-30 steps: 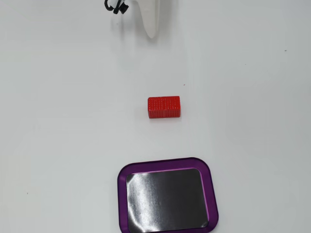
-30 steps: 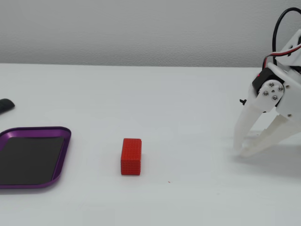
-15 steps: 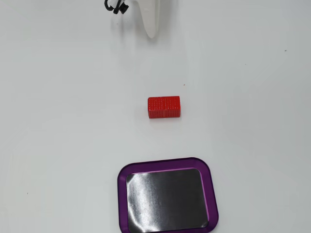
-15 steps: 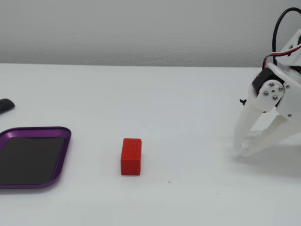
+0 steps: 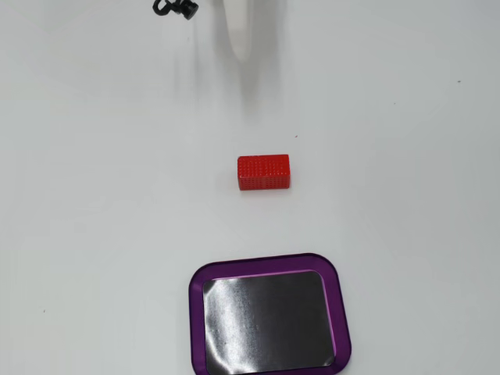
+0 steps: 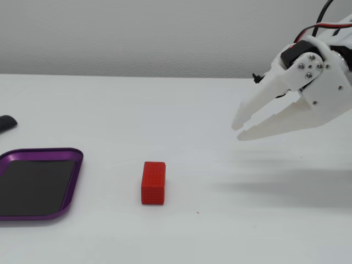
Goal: Pick up the cube and place it in the box.
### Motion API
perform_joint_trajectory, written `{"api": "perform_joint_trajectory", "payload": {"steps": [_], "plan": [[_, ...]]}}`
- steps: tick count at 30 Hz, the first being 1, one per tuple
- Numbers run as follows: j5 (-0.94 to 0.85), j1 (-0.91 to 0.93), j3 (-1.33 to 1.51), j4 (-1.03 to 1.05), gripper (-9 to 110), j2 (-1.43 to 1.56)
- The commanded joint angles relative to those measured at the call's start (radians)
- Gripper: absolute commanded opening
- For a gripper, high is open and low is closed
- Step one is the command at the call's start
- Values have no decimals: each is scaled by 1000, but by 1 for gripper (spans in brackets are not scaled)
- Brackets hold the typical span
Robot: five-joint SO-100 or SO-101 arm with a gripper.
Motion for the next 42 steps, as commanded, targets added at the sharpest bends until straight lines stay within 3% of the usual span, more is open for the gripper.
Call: {"api": "perform_joint_trajectory", "payload": {"steps": [1, 6, 13, 26, 34, 42], "plan": [[-20, 8, -46, -15, 0, 74], [-17, 8, -132, -26, 7, -152], [21, 6, -517, -5, 15, -729], [20, -6, -1161, 222, 28, -1577], [29, -6, -1305, 221, 31, -1878], [31, -6, -1378, 215, 31, -1982]]}}
